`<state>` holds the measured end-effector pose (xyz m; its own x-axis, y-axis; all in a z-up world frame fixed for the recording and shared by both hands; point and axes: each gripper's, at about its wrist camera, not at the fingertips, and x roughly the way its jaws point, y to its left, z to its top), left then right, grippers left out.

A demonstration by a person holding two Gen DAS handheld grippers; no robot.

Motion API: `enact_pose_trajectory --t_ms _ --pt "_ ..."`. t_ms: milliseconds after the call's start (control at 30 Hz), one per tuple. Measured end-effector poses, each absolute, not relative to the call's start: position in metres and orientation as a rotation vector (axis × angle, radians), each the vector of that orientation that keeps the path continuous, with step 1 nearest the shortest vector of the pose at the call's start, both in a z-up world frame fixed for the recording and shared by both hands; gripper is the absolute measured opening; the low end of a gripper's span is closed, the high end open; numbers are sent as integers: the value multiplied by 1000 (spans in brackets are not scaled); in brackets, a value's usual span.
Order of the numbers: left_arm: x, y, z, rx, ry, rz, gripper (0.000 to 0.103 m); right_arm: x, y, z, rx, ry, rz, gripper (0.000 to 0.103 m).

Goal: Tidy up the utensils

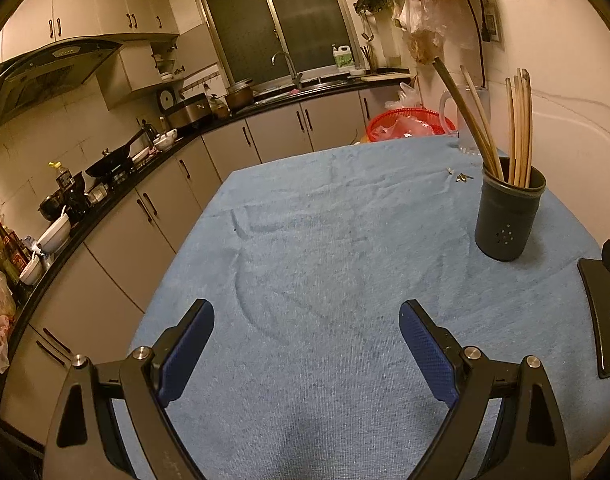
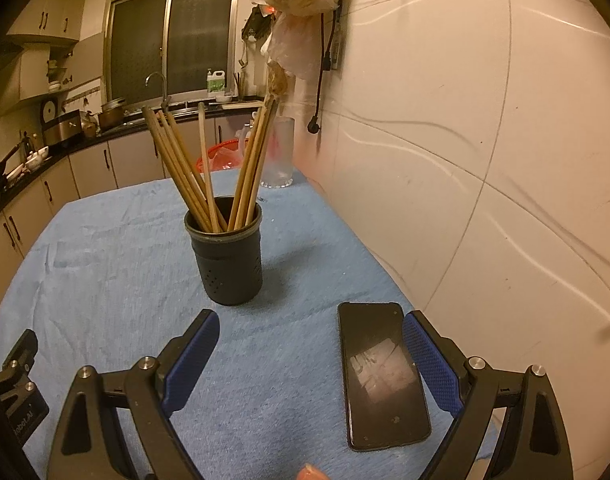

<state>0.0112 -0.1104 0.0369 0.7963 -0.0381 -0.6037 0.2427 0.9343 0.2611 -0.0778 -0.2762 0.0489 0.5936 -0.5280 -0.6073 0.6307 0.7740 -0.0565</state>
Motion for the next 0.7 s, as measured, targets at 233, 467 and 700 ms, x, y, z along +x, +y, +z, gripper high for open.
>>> enact_pose_trajectory --t_ms 233,467,700 --pt "12 -110 35 335 642 -159 94 -76 -274 46 170 659 -675 94" --pt "14 -108 34 335 646 -159 94 -74 -271 45 166 669 -671 94" --pt "14 -107 33 331 644 -156 94 -74 -267 45 159 674 -667 94"
